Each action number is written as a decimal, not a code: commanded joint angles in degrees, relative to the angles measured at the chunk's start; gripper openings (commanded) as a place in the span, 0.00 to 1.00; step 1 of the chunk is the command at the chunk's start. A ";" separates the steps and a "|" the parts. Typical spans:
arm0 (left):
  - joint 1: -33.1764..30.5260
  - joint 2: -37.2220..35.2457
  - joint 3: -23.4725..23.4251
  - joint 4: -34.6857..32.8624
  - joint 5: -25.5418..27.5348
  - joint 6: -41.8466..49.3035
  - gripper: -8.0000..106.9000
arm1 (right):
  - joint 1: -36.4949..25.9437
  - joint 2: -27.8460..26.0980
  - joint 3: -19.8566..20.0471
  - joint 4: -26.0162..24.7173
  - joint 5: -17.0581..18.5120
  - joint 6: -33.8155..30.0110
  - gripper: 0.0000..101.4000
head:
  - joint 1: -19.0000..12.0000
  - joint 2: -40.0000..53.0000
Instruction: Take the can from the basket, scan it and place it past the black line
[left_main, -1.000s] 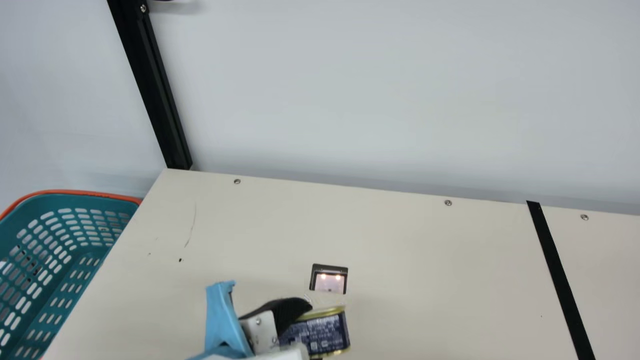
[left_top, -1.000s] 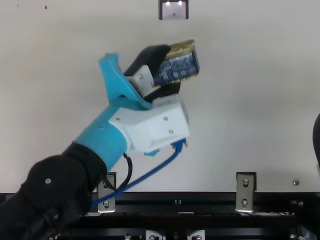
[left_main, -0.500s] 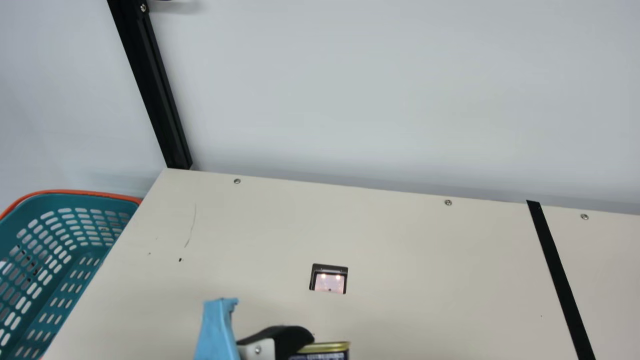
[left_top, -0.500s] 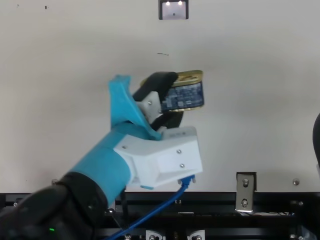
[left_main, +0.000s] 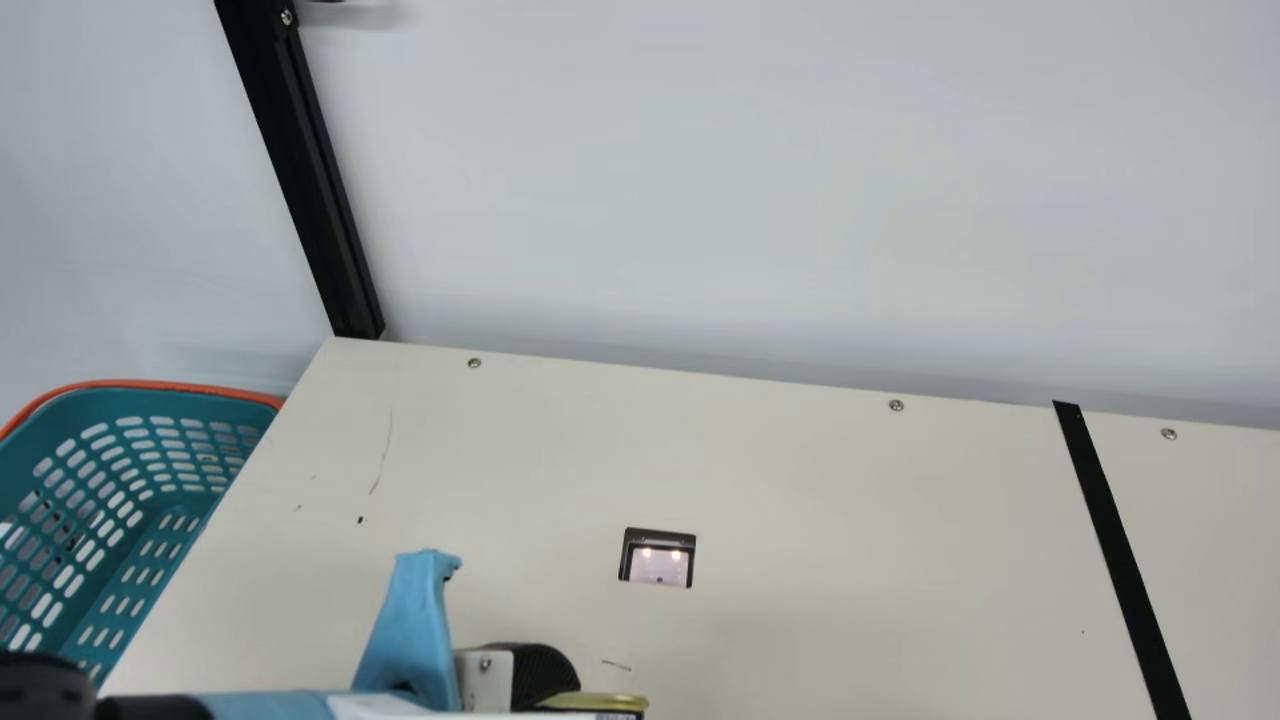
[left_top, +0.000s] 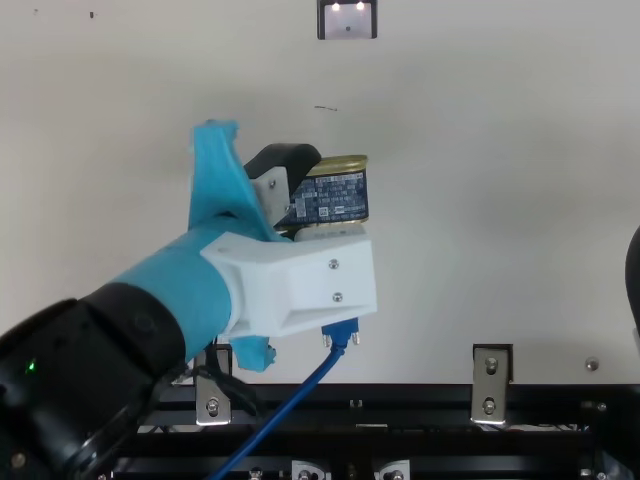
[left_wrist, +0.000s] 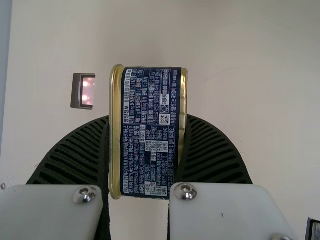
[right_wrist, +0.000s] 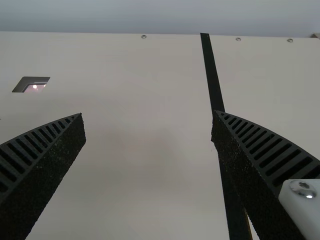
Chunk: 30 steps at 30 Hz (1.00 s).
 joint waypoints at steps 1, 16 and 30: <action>0.01 0.49 0.25 -0.90 -0.61 1.11 0.16 | 0.00 0.00 0.00 0.00 0.00 0.00 1.00 | -1.83 -0.11; -2.71 5.17 1.44 -3.08 -6.37 1.04 0.16 | 0.00 0.00 0.00 0.00 0.00 0.00 1.00 | -1.83 -0.11; -4.04 9.52 3.33 -4.46 -11.98 1.06 0.16 | 0.00 0.00 0.00 0.00 0.00 0.00 1.00 | -1.83 -0.11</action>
